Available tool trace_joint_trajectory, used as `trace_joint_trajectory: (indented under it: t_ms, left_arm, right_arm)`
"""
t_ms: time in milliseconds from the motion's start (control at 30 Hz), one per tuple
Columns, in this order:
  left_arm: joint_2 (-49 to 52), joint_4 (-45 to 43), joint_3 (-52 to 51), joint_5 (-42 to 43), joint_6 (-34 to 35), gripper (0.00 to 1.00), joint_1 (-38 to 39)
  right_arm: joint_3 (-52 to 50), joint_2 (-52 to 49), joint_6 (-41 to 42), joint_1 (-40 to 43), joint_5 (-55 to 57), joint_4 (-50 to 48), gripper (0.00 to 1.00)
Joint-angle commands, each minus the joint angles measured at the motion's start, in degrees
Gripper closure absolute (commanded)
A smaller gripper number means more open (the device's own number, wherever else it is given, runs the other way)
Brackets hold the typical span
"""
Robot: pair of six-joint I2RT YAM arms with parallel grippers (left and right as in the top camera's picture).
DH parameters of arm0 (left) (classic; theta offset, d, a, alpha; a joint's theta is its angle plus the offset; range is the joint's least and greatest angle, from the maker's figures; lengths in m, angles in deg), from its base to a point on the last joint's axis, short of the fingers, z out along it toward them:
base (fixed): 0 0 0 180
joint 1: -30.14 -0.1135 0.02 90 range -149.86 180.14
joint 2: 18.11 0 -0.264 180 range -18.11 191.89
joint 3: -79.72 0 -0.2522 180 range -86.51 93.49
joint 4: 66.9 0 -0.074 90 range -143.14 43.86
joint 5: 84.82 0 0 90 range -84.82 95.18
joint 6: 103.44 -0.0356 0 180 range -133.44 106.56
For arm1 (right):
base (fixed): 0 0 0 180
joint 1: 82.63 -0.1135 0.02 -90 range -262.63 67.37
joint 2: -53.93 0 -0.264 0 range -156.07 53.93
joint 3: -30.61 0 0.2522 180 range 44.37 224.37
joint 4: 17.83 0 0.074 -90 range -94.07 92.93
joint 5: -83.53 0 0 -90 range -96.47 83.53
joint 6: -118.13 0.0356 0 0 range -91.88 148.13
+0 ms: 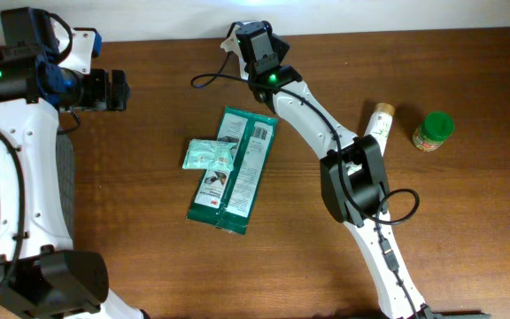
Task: Scan the item barcode
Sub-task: 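Hold the soap box in front of the scanner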
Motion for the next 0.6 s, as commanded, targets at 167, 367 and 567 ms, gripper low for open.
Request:
trace_joint_trajectory:
  t_ms: [167, 367, 567]
  left_arm:
    - [-0.2, 0.0, 0.3, 0.2, 0.7, 0.01, -0.1]
    - [-0.2, 0.0, 0.3, 0.2, 0.7, 0.01, -0.1]
    - [-0.2, 0.0, 0.3, 0.2, 0.7, 0.01, -0.1]
  right_arm:
    - [1.4, 5.4, 12.0, 0.0, -3.4, 3.8, 0.96]
    - [1.4, 17.4, 41.0, 1.9, -21.4, 22.4, 0.96]
    - [1.3, 22.8, 62.8, 7.2, -31.7, 54.3, 0.96]
